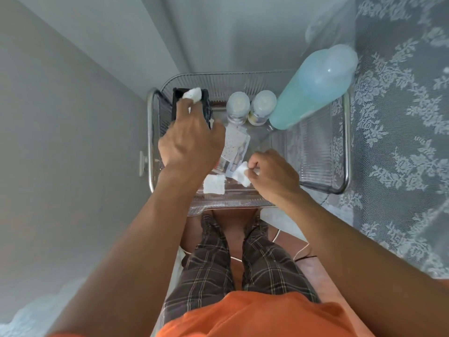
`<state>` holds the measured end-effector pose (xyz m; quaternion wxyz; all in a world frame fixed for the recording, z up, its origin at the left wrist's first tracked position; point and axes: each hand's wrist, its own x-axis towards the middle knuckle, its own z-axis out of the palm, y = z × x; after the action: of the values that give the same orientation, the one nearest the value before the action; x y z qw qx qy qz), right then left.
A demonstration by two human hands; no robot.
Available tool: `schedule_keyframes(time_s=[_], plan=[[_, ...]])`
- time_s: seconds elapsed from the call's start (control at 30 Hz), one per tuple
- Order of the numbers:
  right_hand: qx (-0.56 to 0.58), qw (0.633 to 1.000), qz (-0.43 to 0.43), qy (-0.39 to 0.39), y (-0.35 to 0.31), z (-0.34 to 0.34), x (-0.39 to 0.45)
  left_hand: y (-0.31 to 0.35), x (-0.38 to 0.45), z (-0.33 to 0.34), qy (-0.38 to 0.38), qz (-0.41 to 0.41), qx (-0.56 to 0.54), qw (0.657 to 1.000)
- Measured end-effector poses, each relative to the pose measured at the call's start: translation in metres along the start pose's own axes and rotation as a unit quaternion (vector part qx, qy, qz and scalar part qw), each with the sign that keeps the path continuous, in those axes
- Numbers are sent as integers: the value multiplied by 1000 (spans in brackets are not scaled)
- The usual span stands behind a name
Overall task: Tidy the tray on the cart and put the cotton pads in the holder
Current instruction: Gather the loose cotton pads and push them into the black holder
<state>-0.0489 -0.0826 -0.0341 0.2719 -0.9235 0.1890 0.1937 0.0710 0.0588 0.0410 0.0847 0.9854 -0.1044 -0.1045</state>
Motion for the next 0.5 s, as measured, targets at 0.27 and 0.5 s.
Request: schedule_keyframes(time_s=[0.27, 0.5], plan=[[96, 984, -81, 127, -48, -81, 33, -4, 7, 21, -16, -33, 4, 999], [62, 980, -151, 114, -110, -103, 85, -16, -44, 18, 72, -24, -106, 991]])
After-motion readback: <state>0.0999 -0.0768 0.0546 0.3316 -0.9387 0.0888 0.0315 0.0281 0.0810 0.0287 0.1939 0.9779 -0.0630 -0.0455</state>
